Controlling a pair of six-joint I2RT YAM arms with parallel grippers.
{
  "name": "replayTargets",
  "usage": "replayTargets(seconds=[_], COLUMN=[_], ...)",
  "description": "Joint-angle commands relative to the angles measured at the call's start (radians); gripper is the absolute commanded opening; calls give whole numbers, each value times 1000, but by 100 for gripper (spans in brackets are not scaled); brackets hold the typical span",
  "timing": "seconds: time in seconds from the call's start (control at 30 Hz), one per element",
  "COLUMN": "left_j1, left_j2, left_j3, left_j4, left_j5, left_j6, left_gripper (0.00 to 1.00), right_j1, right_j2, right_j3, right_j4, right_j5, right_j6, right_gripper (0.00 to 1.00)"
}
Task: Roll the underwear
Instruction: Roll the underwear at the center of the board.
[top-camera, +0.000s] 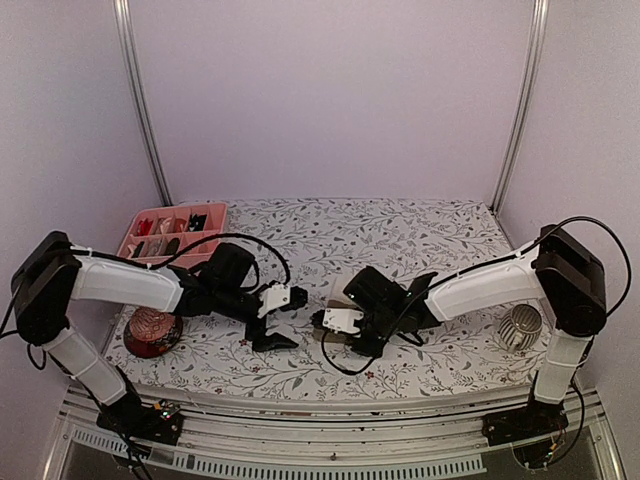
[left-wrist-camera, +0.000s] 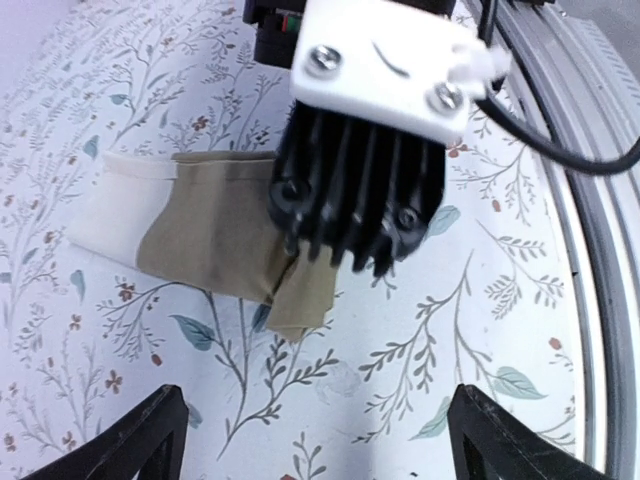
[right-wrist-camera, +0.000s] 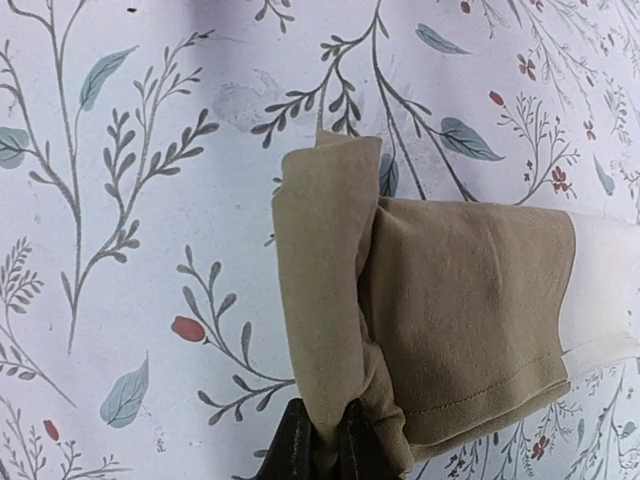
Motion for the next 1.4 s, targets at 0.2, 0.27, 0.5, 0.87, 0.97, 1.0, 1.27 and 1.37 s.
replayTargets(seconds=[0.2, 0.27, 0.5, 0.87, 0.97, 1.0, 1.27, 1.37], left_j1=[-220, -259, -363, -476, -485, -486, -486, -486], left_j2=[-112, -102, -5, 164, 205, 219, 319, 341], left_j3=[-280, -288, -275, -280, -264, -259, -249, -254], left_j4=[518, 546, 600, 766, 787, 794, 872, 897], left_j5=[-340, -378, -484, -631, -667, -683, -762, -774], left_j6=[138, 162, 237, 324, 345, 350, 392, 400], left_gripper=[91, 91, 76, 64, 54, 53, 43, 34], right_j1=[-113, -125, -140, -171, -171, -171, -173, -174], right_j2=[66, 99, 171, 210, 211, 211, 225, 226], right_j3=[124, 153, 232, 257, 249, 247, 247, 249], right_j4=[-322, -365, -433, -458, -457, -458, -465, -465], right_j5=[-528, -597, -660, -672, -668, -668, -658, -653], right_j6=[37, 35, 33, 53, 52, 52, 46, 44], right_gripper=[4, 5, 6, 6, 6, 6, 5, 5])
